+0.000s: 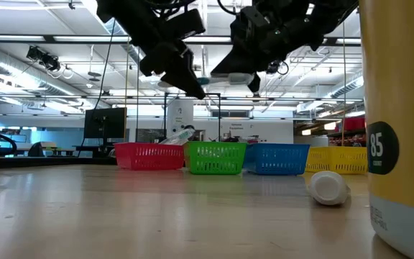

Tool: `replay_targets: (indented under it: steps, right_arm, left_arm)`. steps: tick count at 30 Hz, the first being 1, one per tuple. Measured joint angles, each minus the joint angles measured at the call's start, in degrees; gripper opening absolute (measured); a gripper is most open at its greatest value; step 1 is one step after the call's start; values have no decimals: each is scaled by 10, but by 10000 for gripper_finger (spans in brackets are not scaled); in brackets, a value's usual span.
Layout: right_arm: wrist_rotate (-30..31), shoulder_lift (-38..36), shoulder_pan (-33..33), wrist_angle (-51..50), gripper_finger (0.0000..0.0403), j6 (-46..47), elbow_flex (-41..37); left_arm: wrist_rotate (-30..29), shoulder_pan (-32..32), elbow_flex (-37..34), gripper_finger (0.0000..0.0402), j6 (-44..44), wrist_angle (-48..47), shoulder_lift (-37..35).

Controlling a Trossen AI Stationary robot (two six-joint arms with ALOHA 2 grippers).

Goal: Pick & Place Travel size toiletries
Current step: Put the blue toothbrush into the red bin

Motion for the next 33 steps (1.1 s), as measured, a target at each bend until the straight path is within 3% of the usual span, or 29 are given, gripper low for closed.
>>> replay_targets:
  steps: [6, 11, 16, 21, 25, 30, 33]
  right_arm:
    - [-2, 11, -14, -5, 44, -4, 0]
    - [0, 9, -23, -5, 44, 0, 0]
    - [61, -22, -26, -36, 44, -6, 0]
    - [113, -86, -35, -110, 44, -20, 0]
    - [115, -115, -35, -171, 44, -16, 0]
    - [117, -117, -29, -260, 44, -49, -1]
    - [115, -107, -28, -261, 45, -83, -1]
  left_arm:
    - [-12, 1, 0, 17, -18, -22, 0]
    - [-88, 0, 0, 17, -43, -56, 0]
    - [-143, 30, 1, 16, -126, -165, -8]
    - [-122, 97, 1, 16, -216, -217, -15]
    - [-45, 180, 0, 19, -285, -205, -5]
    - [-29, 246, -53, 20, -268, -92, 6]
    - [-18, 270, -77, 16, -259, -30, 7]
